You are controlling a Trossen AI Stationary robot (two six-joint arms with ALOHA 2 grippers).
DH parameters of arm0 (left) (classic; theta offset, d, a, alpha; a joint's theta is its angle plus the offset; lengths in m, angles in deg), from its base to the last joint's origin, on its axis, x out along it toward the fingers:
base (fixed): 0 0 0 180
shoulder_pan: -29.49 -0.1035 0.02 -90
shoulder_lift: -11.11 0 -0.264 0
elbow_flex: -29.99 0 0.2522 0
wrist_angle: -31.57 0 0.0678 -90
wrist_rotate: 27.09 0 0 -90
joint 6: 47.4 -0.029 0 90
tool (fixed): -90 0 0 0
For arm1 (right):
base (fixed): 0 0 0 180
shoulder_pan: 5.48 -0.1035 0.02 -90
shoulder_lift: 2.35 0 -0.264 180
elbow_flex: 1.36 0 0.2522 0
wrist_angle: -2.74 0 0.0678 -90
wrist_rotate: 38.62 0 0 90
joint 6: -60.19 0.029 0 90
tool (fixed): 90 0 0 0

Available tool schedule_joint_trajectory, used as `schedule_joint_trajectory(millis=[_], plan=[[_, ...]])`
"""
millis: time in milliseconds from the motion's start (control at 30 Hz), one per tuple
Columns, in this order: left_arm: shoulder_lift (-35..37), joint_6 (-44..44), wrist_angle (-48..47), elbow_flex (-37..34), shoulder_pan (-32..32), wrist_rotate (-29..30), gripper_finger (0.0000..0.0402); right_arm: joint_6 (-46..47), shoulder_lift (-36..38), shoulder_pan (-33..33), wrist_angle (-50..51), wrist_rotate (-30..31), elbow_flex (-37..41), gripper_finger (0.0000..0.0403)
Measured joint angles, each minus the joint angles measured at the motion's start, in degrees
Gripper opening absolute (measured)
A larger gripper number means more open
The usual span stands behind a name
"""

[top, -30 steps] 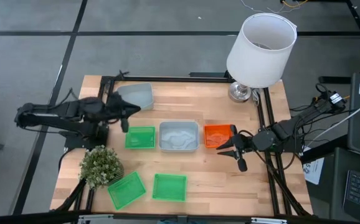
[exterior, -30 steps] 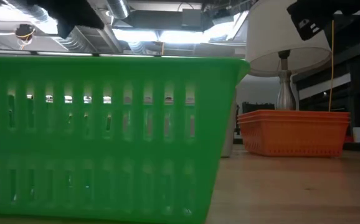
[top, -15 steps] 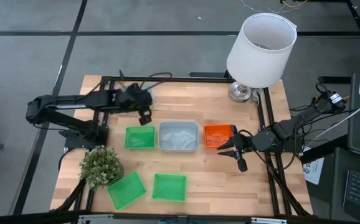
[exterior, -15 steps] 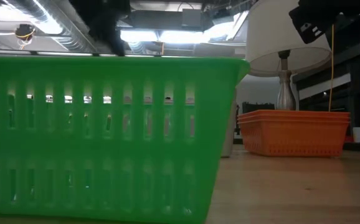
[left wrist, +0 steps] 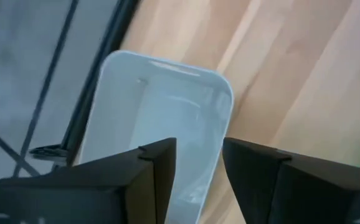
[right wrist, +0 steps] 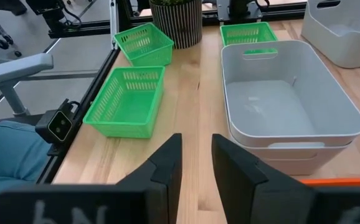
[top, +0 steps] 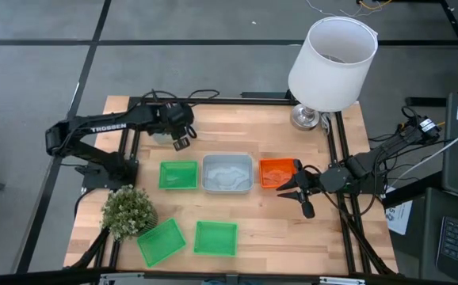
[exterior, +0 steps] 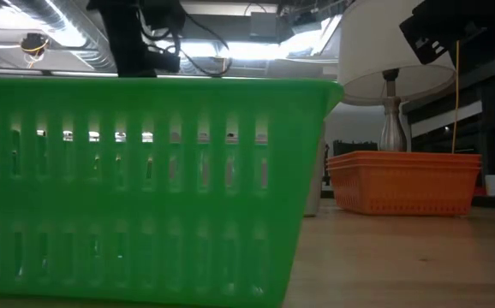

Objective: Stack baskets by color
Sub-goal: Stack the top gray bin on top of the bottom gray bin

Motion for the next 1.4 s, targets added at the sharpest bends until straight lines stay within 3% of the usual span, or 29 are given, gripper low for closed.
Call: schedule_joint_trajectory(millis=[233, 400, 700, 867, 1033, 1400], plan=[[0.00, -3.44, -2.33, 0.00, -5.45, -14.38, 0.0126, 1.36, -0.01, 0.00, 0.25, 0.00, 0.00, 0.0087], [0.00, -6.57, -2.36, 0.00, -9.70, -20.38, 0.0126, 1.29, -0.01, 0.00, 0.92, 0.00, 0.00, 0.0087], [0.01, -11.93, -1.81, -1.87, -11.80, -21.51, 0.0126, 1.31, -0.01, -0.01, 1.30, 0.01, 0.00, 0.0087], [0.00, -11.30, 0.47, -6.88, -11.43, -18.70, 0.0126, 1.29, -0.01, 0.00, 1.31, 0.02, 0.00, 0.0087], [0.00, -11.29, 8.55, -10.79, -11.43, -17.87, 0.0126, 1.30, -0.01, -0.01, 1.31, 0.02, 0.00, 0.0087], [-3.59, -14.03, 9.81, -14.33, -11.80, -12.73, 0.0126, 1.44, -0.03, -0.02, 1.31, 0.04, -0.02, 0.0087]])
